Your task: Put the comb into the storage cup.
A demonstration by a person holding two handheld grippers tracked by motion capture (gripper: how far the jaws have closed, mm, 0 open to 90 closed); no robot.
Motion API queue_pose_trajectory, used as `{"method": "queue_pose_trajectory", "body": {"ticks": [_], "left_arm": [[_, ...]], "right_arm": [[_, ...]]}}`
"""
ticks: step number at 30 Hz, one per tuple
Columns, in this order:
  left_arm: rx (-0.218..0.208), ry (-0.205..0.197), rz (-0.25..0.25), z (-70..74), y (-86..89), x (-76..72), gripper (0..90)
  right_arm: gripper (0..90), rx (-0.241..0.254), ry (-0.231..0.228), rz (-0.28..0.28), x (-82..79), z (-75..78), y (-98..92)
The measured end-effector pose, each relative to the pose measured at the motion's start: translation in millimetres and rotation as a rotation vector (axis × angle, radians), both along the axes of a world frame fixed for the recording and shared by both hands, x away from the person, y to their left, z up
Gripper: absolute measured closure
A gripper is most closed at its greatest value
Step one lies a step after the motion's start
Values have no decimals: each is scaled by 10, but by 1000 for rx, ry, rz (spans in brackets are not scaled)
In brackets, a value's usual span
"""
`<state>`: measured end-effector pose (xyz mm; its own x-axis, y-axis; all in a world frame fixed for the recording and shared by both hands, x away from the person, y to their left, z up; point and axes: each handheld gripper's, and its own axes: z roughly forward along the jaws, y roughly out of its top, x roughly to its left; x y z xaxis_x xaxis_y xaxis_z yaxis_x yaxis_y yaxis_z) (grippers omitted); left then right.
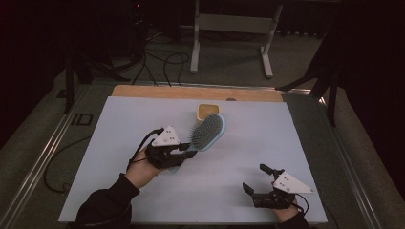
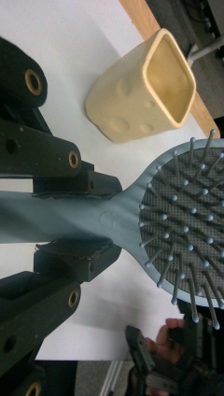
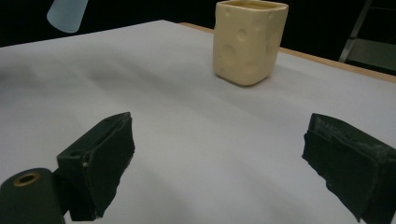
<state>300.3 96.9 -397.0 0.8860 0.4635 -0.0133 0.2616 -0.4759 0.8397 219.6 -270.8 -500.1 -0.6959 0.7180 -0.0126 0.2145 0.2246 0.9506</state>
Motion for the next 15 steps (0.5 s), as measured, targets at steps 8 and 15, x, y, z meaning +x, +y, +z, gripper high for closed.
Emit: {"method": "queue_pose_trajectory", "body": {"ticks": [8,15], "left_arm": [[-39,-35,43,58,-32,99,704],[-76,-42,69,109,-94,198,703]], "right_arm": [[87,2,-1,-1,3,-4,3],[87,2,0,1,3,-2,1]]}}
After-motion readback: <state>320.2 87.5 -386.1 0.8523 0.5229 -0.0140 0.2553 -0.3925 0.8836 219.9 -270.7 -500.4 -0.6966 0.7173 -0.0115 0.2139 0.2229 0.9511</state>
